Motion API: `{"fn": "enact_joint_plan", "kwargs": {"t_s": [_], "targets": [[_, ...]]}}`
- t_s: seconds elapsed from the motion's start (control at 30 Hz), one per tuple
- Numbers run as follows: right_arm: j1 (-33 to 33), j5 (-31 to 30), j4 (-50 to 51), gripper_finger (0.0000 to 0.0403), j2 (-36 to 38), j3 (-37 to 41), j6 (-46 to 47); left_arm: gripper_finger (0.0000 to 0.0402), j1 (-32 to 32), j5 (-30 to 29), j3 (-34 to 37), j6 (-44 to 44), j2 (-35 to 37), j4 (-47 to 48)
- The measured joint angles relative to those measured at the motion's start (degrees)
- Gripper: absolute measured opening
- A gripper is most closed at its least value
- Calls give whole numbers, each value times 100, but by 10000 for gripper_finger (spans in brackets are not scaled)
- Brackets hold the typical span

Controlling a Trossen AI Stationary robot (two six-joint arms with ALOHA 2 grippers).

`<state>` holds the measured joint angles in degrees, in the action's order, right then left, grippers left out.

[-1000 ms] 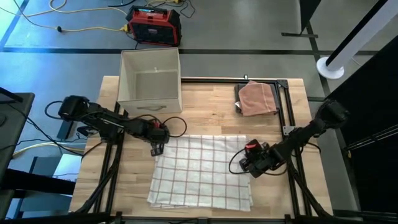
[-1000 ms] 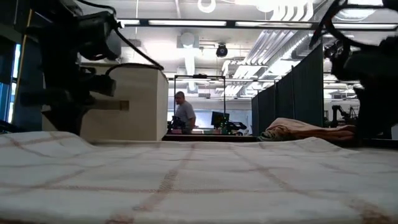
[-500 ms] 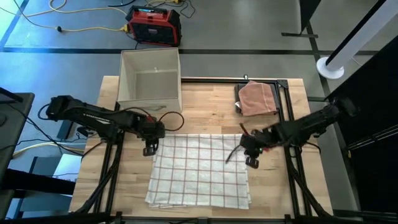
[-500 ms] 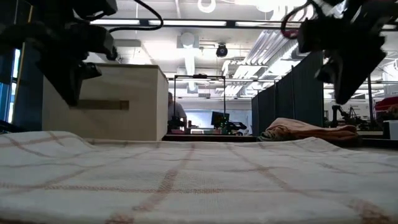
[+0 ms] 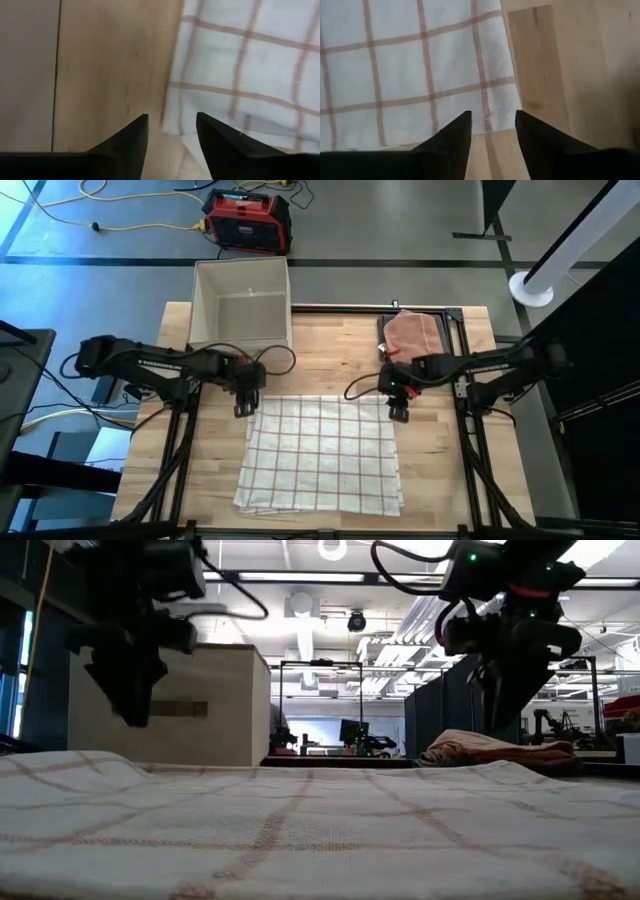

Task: Fold towel
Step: Fold the white square towel

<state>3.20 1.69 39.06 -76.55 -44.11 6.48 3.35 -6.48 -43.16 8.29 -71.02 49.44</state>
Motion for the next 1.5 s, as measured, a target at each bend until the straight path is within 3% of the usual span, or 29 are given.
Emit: {"fn": "enact_joint_plan", "kwargs": {"t_s": [0.37,0.73,0.83,1.03,1.13,1.27,1.5], "targets": [[107,-182,-112,151,-3,1,3,168,265,467,2,-299,-1377,-444],[236,-151,-102,151,-415,3,-244,55,305,434,-19,-402,-1803,-491],[304,-20,-274,151,-833,3,-247,12,307,415,-13,-407,-1816,-528],[333,-13,-762,150,-1515,-16,-191,9,307,413,-7,-407,-1816,-557],[335,0,-762,122,-1693,-31,-45,3,307,406,-7,-402,-1816,-557],[311,-165,-766,21,-1539,-18,242,3,302,280,-17,-255,-1793,-532],[-13,-1073,177,4,-522,-247,757,1,190,-380,-772,-37,-1607,474]]}}
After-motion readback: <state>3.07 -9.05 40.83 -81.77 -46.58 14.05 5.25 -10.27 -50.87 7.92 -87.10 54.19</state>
